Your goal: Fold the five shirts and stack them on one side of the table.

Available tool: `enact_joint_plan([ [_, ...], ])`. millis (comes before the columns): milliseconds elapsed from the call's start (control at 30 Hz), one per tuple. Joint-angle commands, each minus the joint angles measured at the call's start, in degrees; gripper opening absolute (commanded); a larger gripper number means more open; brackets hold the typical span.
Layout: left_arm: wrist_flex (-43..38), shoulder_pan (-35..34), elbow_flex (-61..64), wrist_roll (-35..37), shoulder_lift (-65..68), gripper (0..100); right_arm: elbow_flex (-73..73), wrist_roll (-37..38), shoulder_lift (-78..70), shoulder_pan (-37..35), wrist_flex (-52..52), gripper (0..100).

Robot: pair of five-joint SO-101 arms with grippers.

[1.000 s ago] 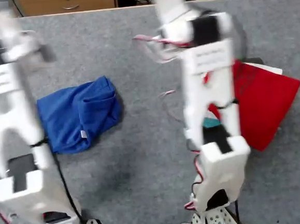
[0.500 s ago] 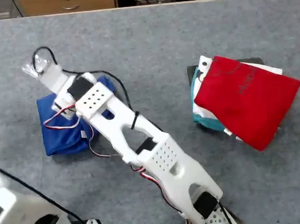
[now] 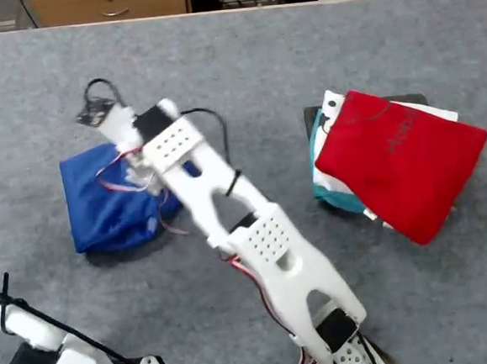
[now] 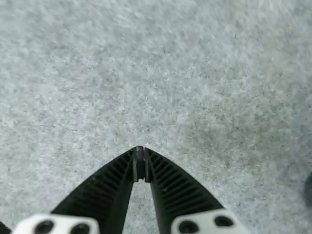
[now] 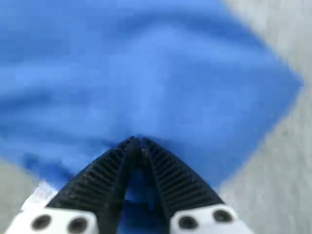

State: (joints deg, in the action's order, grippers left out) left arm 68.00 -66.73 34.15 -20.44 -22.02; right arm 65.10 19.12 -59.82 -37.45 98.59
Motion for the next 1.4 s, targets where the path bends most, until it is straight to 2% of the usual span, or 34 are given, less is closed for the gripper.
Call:
enact_joint_plan([
  [0,-1.0,-0.2,0.1,-0.5,-2.2,3,-4.0,1.1,5.7,6.3,2.9,1.3],
  [233,-1.1,-0.2,0.1,-0.6,-2.2,3,-40.1,3.7,33.3,8.6,2.6,1.4],
  [367,-1.1,2.8,0.1,-0.5,-2.2,3,-51.7,4.5,48.4,8.5,1.0,1.5],
  [500,-1.4,12.9,-0.4,0.4,-2.1,3,-55.1,4.1,54.9,8.4,-3.2,1.5],
  [567,-2.5,21.1,-1.6,4.8,-1.8,3,-55.2,3.4,54.2,8.2,-6.9,1.5],
  [667,-6.2,32.4,-5.6,11.8,0.7,3,-54.1,-7.6,50.5,5.7,-12.6,2.1],
  [733,-5.0,35.1,-10.1,14.0,3.9,3,-53.0,-17.2,46.7,3.1,-15.7,7.8],
  [867,5.4,31.6,-18.0,16.1,9.2,3,-48.0,-33.2,38.7,-1.8,-20.0,27.9],
  [1000,7.3,23.7,-17.8,13.8,11.9,3,-43.1,-46.3,29.7,-5.1,-20.3,41.7],
  [1167,7.2,15.7,-17.3,9.1,12.8,3,-34.2,-54.1,16.1,-5.3,-19.3,43.5],
  [1367,7.2,11.6,-17.3,5.8,12.7,3,-17.5,-54.7,3.7,-5.3,-10.9,42.6],
])
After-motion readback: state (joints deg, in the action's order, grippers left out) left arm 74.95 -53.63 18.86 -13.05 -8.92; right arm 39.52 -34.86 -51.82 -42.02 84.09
